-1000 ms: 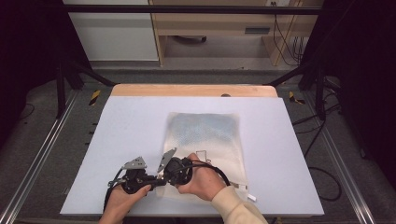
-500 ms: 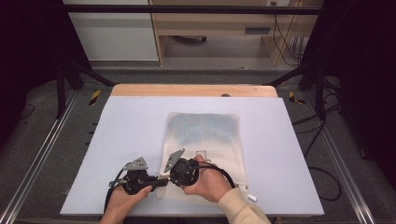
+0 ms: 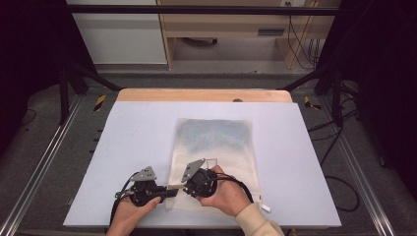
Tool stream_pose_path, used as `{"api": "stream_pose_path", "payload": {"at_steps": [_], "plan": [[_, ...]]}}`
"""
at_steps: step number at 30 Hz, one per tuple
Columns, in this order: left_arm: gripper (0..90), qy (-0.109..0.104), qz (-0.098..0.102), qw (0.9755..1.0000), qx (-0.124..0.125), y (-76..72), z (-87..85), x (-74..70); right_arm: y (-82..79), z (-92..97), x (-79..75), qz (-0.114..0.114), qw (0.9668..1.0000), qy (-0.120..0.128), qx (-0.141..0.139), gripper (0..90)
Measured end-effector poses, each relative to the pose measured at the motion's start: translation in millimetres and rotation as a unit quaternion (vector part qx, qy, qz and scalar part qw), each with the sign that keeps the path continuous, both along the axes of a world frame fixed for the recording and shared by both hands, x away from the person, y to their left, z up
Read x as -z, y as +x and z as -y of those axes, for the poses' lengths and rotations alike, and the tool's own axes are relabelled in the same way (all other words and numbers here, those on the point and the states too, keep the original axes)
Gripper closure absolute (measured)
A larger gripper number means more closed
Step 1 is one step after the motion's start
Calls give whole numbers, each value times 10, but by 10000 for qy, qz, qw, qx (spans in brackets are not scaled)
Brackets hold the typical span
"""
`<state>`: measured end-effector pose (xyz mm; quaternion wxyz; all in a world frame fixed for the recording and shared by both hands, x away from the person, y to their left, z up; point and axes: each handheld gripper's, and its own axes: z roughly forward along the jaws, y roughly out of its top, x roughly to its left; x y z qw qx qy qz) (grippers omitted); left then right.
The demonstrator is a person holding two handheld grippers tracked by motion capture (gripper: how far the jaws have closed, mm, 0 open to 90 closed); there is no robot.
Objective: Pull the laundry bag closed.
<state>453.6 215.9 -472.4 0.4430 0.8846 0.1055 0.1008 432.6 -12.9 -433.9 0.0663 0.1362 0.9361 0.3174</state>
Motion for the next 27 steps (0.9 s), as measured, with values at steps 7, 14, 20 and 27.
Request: {"api": "stream_pose_path", "payload": {"at_steps": [7, 14, 20, 27], "plan": [[819, 31, 39, 10000, 10, -14, 33, 5, -45, 55, 39, 97, 9999, 109, 26, 823], [820, 82, 107, 9999, 5, -35, 68, -12, -76, 108, 50, 100, 9996, 235, 96, 823], [819, 82, 114, 9999, 31, -34, 77, -11, -79, 144, 67, 85, 9996, 244, 133, 823], [819, 64, 105, 9999, 43, -40, 89, -17, -88, 206, 53, 99, 9995, 220, 185, 823]]}}
